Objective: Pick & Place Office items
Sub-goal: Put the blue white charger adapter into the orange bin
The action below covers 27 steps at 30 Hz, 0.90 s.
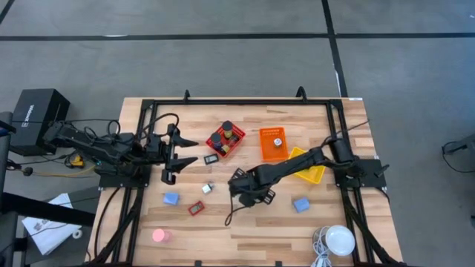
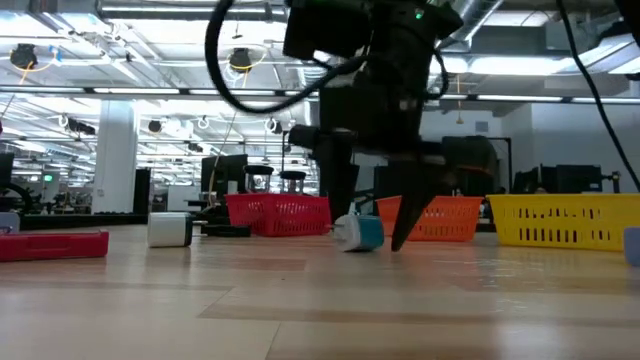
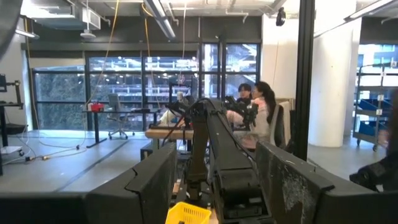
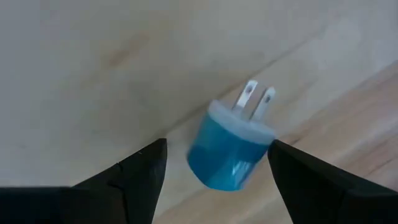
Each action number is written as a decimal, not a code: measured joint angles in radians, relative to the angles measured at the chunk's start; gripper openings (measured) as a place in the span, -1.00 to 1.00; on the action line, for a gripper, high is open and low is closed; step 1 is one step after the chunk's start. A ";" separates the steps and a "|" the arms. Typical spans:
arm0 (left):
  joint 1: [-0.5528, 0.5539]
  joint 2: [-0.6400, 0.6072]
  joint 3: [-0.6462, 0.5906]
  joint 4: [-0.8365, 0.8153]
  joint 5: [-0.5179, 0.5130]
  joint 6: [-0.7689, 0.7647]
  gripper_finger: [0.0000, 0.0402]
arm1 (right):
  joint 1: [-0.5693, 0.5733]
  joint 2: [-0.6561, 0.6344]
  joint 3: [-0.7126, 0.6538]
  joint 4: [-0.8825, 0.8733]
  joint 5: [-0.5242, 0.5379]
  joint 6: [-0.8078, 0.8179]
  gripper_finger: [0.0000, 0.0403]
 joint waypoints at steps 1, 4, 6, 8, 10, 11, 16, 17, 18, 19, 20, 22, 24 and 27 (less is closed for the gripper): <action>0.000 0.000 0.000 -0.002 0.000 0.000 0.06 | -0.004 0.006 0.004 -0.008 -0.001 -0.004 0.34; 0.000 0.000 0.000 -0.011 0.000 0.000 0.06 | -0.008 0.017 0.018 -0.012 -0.005 -0.007 0.34; 0.000 0.000 0.000 -0.010 0.000 0.000 0.06 | -0.014 0.019 0.022 -0.009 -0.009 -0.006 0.34; 0.000 0.000 0.000 -0.010 0.000 0.000 0.06 | -0.017 0.021 0.023 -0.008 -0.012 0.024 0.34; 0.000 0.000 0.000 -0.010 0.000 0.000 0.06 | -0.019 0.018 0.022 -0.011 -0.014 0.091 0.34; 0.000 0.000 0.000 -0.010 0.000 0.000 0.06 | -0.022 0.018 0.022 -0.011 -0.023 0.130 0.34; 0.000 0.000 0.000 -0.010 0.000 0.000 0.06 | -0.027 0.018 0.022 0.013 -0.119 0.303 0.34; 0.000 0.000 0.000 -0.010 0.000 0.000 0.06 | -0.025 0.018 0.022 0.016 -0.120 0.321 0.34; 0.000 0.000 0.000 -0.010 0.000 0.000 0.06 | -0.022 0.018 0.022 0.013 -0.121 0.334 0.34; 0.000 0.000 0.000 -0.010 0.000 0.000 0.06 | -0.021 0.018 0.022 0.012 -0.124 0.346 0.34; 0.000 0.000 0.000 -0.010 0.000 0.000 0.06 | -0.020 0.018 0.022 0.013 -0.130 0.355 0.34; 0.000 0.000 0.000 -0.010 0.000 0.000 0.06 | -0.026 0.018 0.022 0.015 -0.129 0.375 0.34; 0.000 0.000 0.000 -0.010 0.000 0.000 0.06 | -0.032 0.018 0.022 0.023 -0.124 0.386 0.34; 0.000 0.000 0.000 -0.010 0.000 0.000 0.06 | -0.041 0.018 0.022 0.033 -0.121 0.397 0.31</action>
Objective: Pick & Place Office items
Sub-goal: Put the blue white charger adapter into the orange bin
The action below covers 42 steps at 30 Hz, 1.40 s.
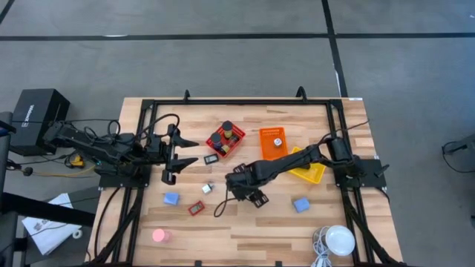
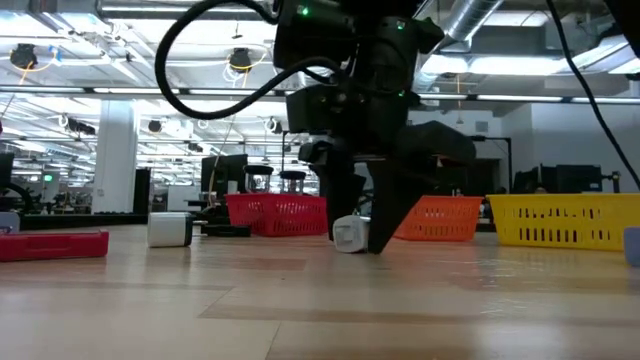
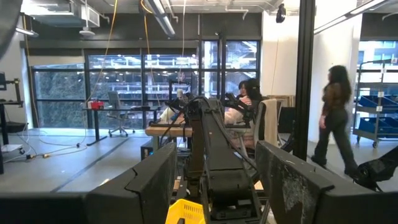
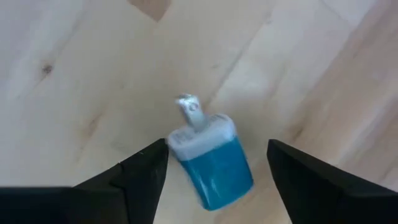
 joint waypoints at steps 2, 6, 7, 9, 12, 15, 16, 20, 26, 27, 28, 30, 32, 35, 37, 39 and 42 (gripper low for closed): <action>0.000 0.000 0.000 0.000 0.000 0.000 0.06 | -0.005 0.000 0.000 -0.009 -0.002 -0.004 0.26; 0.000 0.000 0.000 0.000 0.000 0.000 0.06 | -0.020 0.000 0.000 -0.010 -0.006 -0.005 0.10; 0.000 0.000 0.000 0.000 0.000 0.000 0.06 | -0.024 0.000 0.000 -0.009 -0.015 -0.005 0.06; 0.000 0.000 0.000 0.000 0.000 0.000 0.06 | -0.031 0.000 0.000 -0.010 -0.036 -0.001 -0.03; 0.000 0.000 0.000 0.000 0.000 0.000 0.06 | -0.034 0.000 0.000 -0.010 -0.050 0.019 -0.15; 0.000 0.000 0.000 0.000 0.000 0.000 0.06 | -0.041 0.000 0.000 -0.014 -0.053 0.035 -0.25; 0.000 0.000 0.000 0.000 0.000 0.000 0.06 | -0.042 -0.001 0.000 -0.021 -0.053 0.035 -0.27; 0.000 0.000 0.000 0.000 0.000 0.000 0.06 | -0.052 -0.003 0.000 -0.051 -0.053 0.047 -0.30; 0.000 0.000 0.000 0.000 0.000 0.000 0.06 | -0.067 -0.002 0.020 -0.155 -0.044 0.063 -0.28; 0.000 0.000 0.000 0.000 0.000 0.000 0.06 | -0.071 -0.002 0.034 -0.178 -0.042 0.073 -0.28; 0.000 0.000 0.000 0.000 0.000 0.000 0.06 | -0.076 -0.002 0.048 -0.197 -0.037 0.080 -0.30; 0.000 0.000 0.000 0.000 0.000 0.000 0.06 | -0.084 -0.002 0.078 -0.240 -0.013 0.094 -0.32; 0.000 0.000 0.000 0.000 0.000 0.000 0.06 | -0.094 -0.002 0.120 -0.318 0.039 0.111 -0.33; 0.000 0.000 0.000 0.000 0.000 0.000 0.06 | -0.113 -0.003 0.188 -0.461 0.145 0.135 -0.29; 0.000 0.000 0.000 0.000 0.000 0.000 0.06 | -0.130 -0.003 0.215 -0.556 0.217 0.161 -0.26; 0.000 0.000 0.000 0.000 0.000 0.000 0.06 | -0.150 -0.007 0.237 -0.631 0.268 0.194 -0.26; 0.000 0.000 0.000 0.000 0.000 0.000 0.06 | -0.184 -0.035 0.240 -0.683 0.295 0.232 -0.30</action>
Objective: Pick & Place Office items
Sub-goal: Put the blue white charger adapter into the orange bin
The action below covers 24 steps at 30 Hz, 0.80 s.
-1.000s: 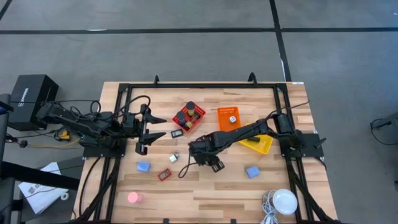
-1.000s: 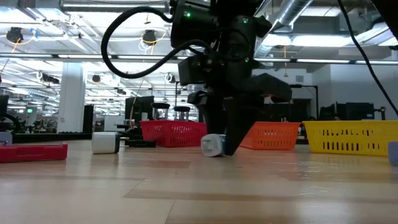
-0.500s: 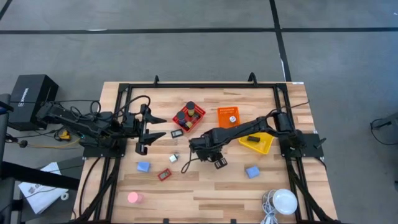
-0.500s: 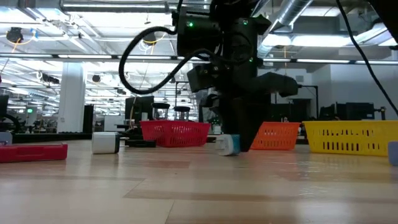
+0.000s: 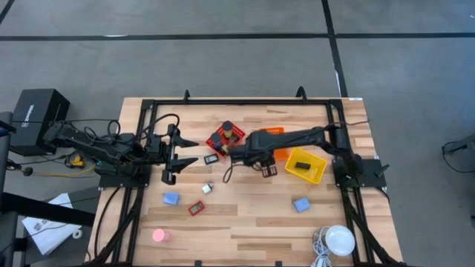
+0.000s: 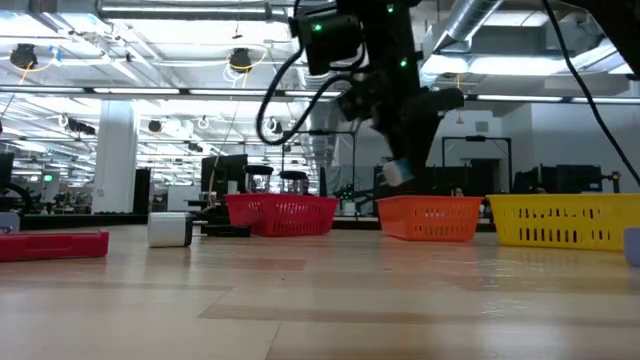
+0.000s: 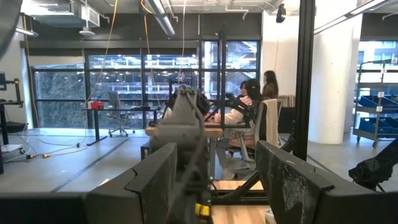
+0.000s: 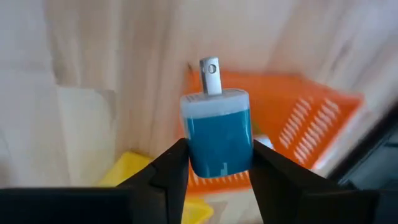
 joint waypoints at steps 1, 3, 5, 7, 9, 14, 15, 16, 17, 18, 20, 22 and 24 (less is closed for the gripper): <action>0.000 0.000 0.000 0.000 0.000 0.000 0.06 | -0.014 -0.006 0.000 -0.001 0.000 0.011 -0.32; 0.000 0.000 0.000 0.001 0.000 0.000 0.06 | -0.043 -0.015 -0.001 -0.014 -0.001 0.036 -0.34; 0.000 0.000 0.000 0.000 0.000 0.000 0.06 | -0.069 -0.027 -0.001 -0.014 -0.001 0.045 -0.34; 0.000 0.000 0.000 0.001 0.000 0.000 0.06 | -0.095 -0.032 0.000 -0.023 -0.001 0.061 -0.31; 0.000 0.000 0.000 -0.001 0.000 0.000 0.06 | -0.120 -0.032 -0.008 -0.026 -0.009 0.069 -0.26; 0.000 0.000 0.000 0.000 0.000 0.000 0.06 | -0.176 -0.031 -0.084 0.032 -0.027 0.075 -0.24; 0.000 0.000 0.000 0.000 0.000 0.000 0.06 | -0.185 -0.031 -0.092 0.033 -0.026 0.075 -0.26; 0.000 0.000 0.000 0.000 0.000 0.000 0.06 | -0.193 -0.031 -0.098 0.043 -0.026 0.075 -0.28; 0.000 0.000 0.000 0.000 0.000 0.000 0.06 | -0.200 -0.031 -0.101 0.057 -0.025 0.075 -0.30; 0.000 0.000 0.000 0.000 0.000 0.000 0.06 | -0.206 -0.031 -0.102 0.061 -0.026 0.074 -0.32; 0.000 0.000 0.000 0.000 0.000 0.000 0.06 | -0.215 -0.032 -0.102 0.058 -0.026 0.060 -0.33; 0.000 0.000 0.000 0.000 0.000 0.000 0.06 | -0.218 -0.032 -0.102 0.069 -0.026 0.056 -0.31; 0.000 0.000 0.000 0.000 0.000 0.000 0.06 | -0.218 -0.032 -0.102 0.082 -0.026 0.056 -0.25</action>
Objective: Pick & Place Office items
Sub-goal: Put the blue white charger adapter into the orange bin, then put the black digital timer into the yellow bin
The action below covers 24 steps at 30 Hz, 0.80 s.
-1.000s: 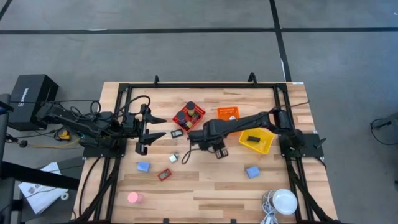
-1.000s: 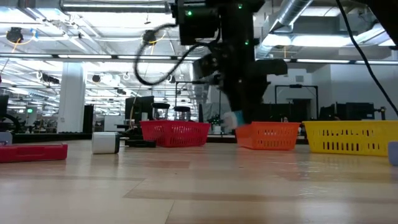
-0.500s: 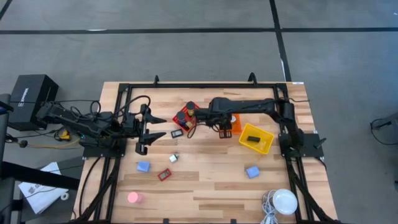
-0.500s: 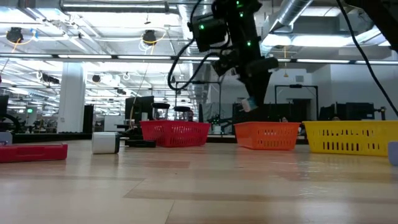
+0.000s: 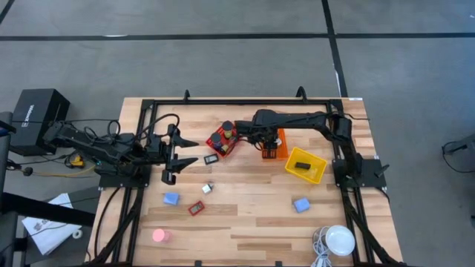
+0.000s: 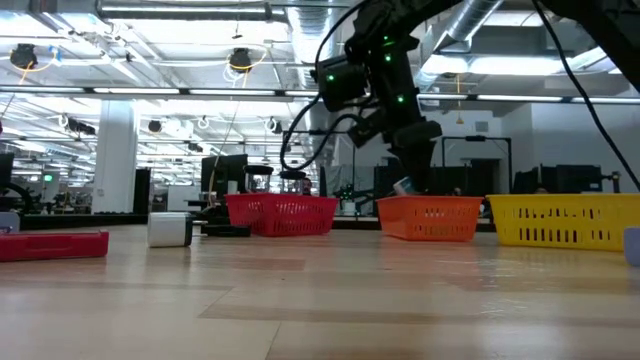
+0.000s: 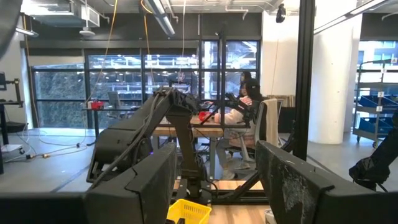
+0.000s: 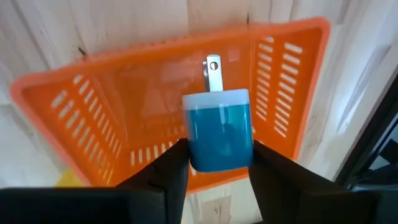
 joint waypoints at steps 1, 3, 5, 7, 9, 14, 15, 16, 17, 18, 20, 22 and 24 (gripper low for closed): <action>0.000 0.000 0.000 0.000 0.000 0.000 0.06 | 0.000 0.000 0.000 0.004 0.000 -0.003 -0.21; 0.000 0.000 0.000 0.000 0.000 0.000 0.06 | 0.000 0.000 0.000 0.014 0.000 -0.010 -0.10; 0.000 0.000 0.000 0.000 0.000 0.000 0.06 | 0.000 0.000 0.000 0.020 0.000 -0.010 -0.01; 0.000 0.000 0.000 0.000 0.000 0.000 0.06 | 0.000 0.000 0.000 0.023 0.000 -0.010 0.08; 0.000 0.000 0.000 0.000 0.000 0.000 0.06 | 0.000 0.000 0.000 0.023 0.000 -0.010 0.15; 0.000 0.000 0.000 0.000 0.000 0.000 0.06 | 0.001 0.000 0.000 0.023 0.000 -0.010 0.20; 0.000 0.000 0.000 0.000 0.000 0.000 0.06 | 0.001 0.000 0.000 0.022 0.000 -0.008 0.20; 0.000 0.000 0.000 0.000 0.000 0.000 0.06 | 0.001 0.000 0.000 0.020 0.000 -0.008 0.20; 0.000 0.000 0.000 0.000 0.000 0.000 0.06 | 0.001 0.000 0.000 0.018 0.000 -0.008 0.19; 0.000 0.000 0.000 0.000 0.000 0.000 0.06 | 0.001 0.000 0.000 0.015 0.000 -0.008 0.18; 0.000 0.000 0.000 0.000 0.000 0.000 0.06 | 0.001 0.000 0.000 -0.001 0.000 -0.008 0.15; 0.000 0.000 0.000 0.000 0.000 0.000 0.06 | 0.002 0.000 0.000 -0.028 0.000 -0.008 0.12; 0.000 0.000 0.000 0.000 0.000 0.000 0.06 | 0.005 0.000 0.000 -0.045 0.000 -0.007 0.08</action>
